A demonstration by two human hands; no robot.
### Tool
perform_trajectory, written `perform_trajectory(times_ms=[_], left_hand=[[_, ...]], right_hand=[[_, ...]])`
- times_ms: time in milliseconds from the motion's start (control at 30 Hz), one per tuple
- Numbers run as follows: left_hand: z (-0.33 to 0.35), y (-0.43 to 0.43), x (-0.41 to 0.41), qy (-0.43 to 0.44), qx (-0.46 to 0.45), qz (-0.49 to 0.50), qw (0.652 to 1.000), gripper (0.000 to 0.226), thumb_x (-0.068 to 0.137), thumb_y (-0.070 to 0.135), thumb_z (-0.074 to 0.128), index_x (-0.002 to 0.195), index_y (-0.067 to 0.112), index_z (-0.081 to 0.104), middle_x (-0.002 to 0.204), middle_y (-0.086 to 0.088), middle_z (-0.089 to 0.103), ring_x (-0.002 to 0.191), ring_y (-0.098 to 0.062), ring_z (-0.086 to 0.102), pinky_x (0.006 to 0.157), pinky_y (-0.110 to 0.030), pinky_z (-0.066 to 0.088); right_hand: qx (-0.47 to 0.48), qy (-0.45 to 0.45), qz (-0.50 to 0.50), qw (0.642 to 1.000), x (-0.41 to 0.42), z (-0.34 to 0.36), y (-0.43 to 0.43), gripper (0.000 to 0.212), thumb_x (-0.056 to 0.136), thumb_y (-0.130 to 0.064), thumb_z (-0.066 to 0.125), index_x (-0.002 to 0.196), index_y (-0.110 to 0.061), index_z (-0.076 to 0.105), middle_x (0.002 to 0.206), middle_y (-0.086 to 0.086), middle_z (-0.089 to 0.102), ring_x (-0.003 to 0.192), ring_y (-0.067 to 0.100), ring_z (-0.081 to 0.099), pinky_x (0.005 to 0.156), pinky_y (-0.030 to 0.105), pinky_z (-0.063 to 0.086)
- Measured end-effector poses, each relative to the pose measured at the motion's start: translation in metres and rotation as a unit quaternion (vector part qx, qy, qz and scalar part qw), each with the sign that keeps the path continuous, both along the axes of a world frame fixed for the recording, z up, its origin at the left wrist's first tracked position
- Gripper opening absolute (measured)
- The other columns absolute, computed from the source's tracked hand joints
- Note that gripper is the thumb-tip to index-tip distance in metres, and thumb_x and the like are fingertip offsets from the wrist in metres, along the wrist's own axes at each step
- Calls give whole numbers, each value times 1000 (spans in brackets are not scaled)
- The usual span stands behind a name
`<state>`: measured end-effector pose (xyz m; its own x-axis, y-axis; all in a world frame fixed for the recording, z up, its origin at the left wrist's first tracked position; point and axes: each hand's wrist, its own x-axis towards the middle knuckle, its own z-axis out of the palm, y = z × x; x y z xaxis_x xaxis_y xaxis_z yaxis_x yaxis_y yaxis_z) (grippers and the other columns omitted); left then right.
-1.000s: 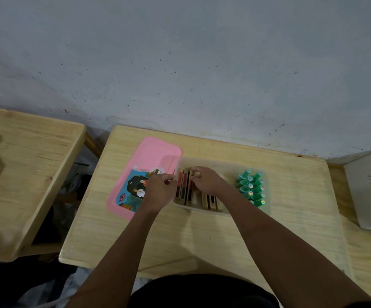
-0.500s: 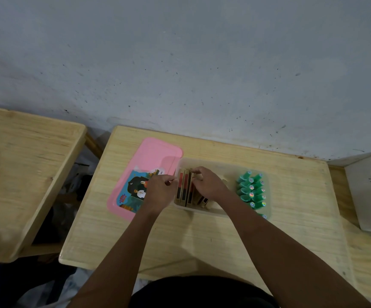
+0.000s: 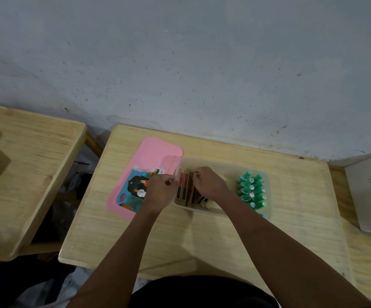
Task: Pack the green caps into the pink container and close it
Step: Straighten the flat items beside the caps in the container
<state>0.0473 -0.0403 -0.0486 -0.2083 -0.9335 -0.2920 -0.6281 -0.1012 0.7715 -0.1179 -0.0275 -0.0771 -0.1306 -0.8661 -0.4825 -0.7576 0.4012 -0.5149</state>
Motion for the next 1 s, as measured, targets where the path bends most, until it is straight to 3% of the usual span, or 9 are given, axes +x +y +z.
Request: perform_trajectory(times_ms=[100,233,400,500,567,733,1000], left_hand=[[0,1,0,-1,-5,0,1000,27,92,18,57,114,5,67,87,-2,67,74,-11,62,68,-17,46],[-1,0,0,-6,-3,3,1000,28,92,19,57,116,5,66,103,-8,71,83,-13,62,77,-21,46],[-4,-1,-1,-10,-2,3,1000,29,92,19,57,116,5,65,102,-8,71,83,-12,61,79,-21,47],[-5,-2,-1,-10,-7,11,1000,28,90,19,59,113,4,68,92,-9,72,74,-14,63,73,-23,50],[-5,-2,-1,-14,-5,11,1000,28,90,19,59,113,4,67,96,-10,73,77,-17,66,79,-28,55],[-5,-2,-1,-11,-2,10,1000,28,91,19,59,113,5,67,96,-10,73,80,-18,67,80,-32,56],[-5,-2,-2,-3,10,21,1000,27,91,20,59,113,7,67,95,-9,73,81,-18,67,78,-29,55]], right_hand=[[1,-30,-24,999,0,2,4,39,98,-32,39,132,-23,57,130,-1,58,104,17,59,86,33,48],[6,-74,-68,995,-3,6,7,43,98,-22,49,140,-14,49,139,5,54,124,23,52,97,31,41],[24,-109,-140,984,-1,-5,7,52,91,-24,61,140,-15,48,130,7,62,111,22,61,92,34,52],[20,-163,-198,966,1,-7,6,45,90,-17,62,134,-11,55,115,9,68,94,19,65,79,29,53],[3,-176,-225,958,2,-6,5,38,91,-13,60,129,-7,59,106,10,69,85,17,62,76,29,52],[2,-173,-247,954,6,-8,6,29,92,-18,62,119,-9,66,113,10,70,96,22,67,91,36,55],[-4,-132,-218,967,14,-10,11,26,91,-24,62,111,-9,70,107,7,73,97,26,69,92,43,54]])
